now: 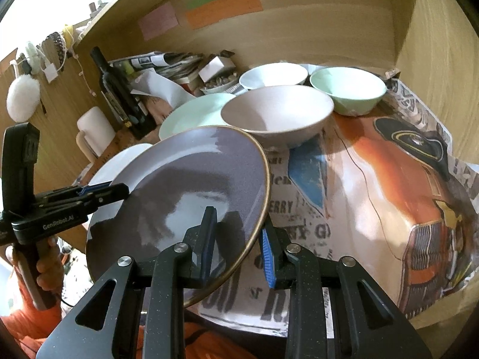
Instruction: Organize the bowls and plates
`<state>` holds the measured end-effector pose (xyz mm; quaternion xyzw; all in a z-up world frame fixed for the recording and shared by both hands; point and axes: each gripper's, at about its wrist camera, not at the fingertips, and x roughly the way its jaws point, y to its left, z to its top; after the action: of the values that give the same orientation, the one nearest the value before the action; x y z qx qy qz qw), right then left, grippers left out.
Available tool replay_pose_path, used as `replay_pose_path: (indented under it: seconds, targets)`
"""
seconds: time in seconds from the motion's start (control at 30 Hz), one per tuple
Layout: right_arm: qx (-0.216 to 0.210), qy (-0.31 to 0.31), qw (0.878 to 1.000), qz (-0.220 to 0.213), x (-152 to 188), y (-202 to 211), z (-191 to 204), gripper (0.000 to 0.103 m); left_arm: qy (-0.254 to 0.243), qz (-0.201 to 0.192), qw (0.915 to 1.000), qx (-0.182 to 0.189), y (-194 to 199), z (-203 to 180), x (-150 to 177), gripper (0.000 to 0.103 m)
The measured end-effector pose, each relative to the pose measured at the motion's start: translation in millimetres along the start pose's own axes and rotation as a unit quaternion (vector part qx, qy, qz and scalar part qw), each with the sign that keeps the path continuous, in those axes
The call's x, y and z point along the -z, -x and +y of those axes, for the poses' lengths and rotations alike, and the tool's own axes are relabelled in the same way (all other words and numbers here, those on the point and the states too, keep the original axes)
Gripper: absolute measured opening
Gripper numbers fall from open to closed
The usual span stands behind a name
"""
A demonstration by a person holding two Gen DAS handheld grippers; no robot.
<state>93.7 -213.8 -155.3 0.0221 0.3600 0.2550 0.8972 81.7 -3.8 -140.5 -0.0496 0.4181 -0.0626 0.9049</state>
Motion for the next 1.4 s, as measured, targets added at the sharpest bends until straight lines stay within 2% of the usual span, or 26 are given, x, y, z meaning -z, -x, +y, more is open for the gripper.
replay_pose_path:
  seconds: [0.3,0.67,1.4]
  targets:
    - [0.001,-0.016,1.000,0.018,7.1,-10.3,-15.3,0.025,0.004,0.032,0.9995,0.003,-21.9,-5.8,7.7,0.028]
    - [0.009,-0.033,0.999,0.037,10.7,-24.9,-28.7,0.025,-0.005,0.051,0.9987,-0.004,-41.0,-13.6,6.4,0.028]
    - [0.013,-0.042,0.998,0.048,6.1,-38.0,-32.6,0.026,-0.014,0.044,0.9988,-0.013,-53.6,-15.0,3.7,0.028]
